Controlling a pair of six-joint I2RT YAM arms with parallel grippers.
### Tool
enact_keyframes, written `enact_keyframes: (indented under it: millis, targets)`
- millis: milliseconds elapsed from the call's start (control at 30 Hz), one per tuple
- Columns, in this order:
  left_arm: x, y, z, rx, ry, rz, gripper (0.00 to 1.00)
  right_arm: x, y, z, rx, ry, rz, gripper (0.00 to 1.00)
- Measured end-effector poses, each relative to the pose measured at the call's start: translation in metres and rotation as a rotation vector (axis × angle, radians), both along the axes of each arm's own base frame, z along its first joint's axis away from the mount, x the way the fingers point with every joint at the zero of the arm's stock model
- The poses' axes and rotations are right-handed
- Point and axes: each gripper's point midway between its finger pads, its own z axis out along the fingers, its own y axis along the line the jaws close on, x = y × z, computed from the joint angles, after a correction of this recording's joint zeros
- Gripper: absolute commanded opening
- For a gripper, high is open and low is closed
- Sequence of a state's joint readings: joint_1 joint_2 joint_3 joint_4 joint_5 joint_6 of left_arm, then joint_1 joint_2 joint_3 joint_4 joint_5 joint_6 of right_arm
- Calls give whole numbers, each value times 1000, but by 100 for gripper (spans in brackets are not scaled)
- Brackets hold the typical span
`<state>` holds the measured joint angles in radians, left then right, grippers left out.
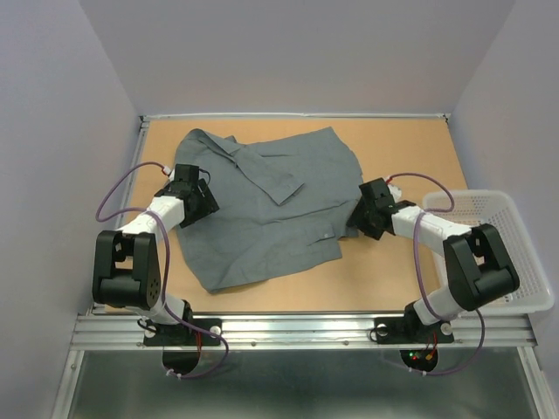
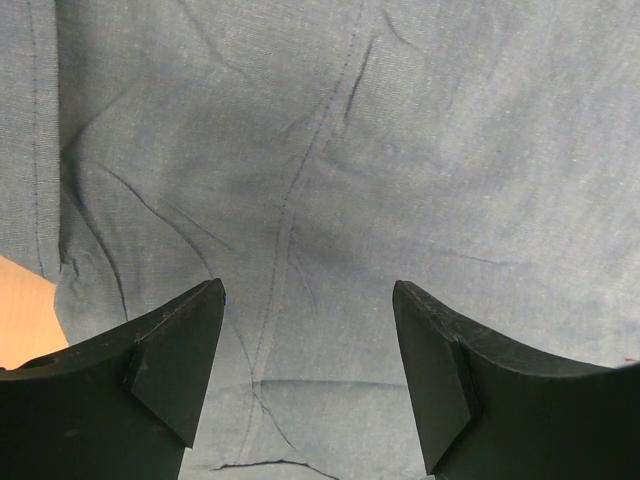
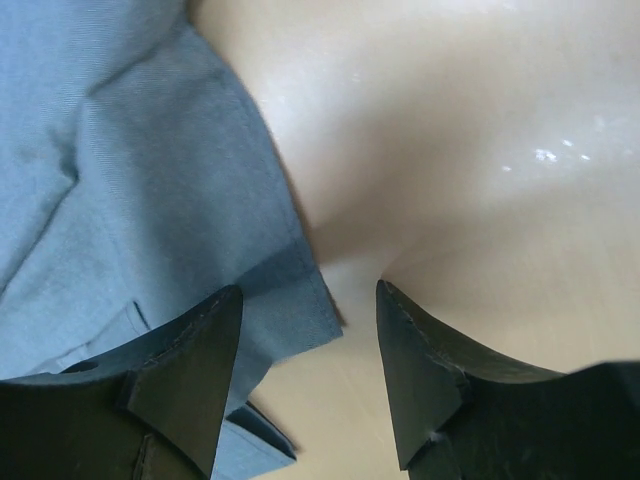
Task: Fold and stack the long sleeve shirts
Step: Flatten the shirt out
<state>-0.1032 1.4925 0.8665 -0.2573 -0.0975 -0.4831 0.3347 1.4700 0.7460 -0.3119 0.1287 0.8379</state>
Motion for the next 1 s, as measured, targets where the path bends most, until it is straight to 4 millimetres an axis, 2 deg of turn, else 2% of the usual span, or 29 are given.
enact_keyframes:
  millis: [167,333,567,667,800,900,1000]
  targets:
    - [-4,4,-6,18,10,10,80,15,14,-3,-92,-13,31,60]
    - [-7,8,-11,37,25,20,80,21,17,-7,-201,-8,50,53]
    - [-5,9,-19,44,37,22,81,26,9,-11,-287,6,39,11]
    - [-9,9,-24,48,52,21,81,29,8,-9,-296,0,24,1]
    - [-9,10,-27,52,58,22,81,28,-5,-8,-291,9,-8,1]
    - [-8,12,-28,61,56,23,81,20,-36,-8,-284,46,-80,1]
    - [-6,11,-27,59,49,22,81,5,-55,-8,-267,99,-116,5]
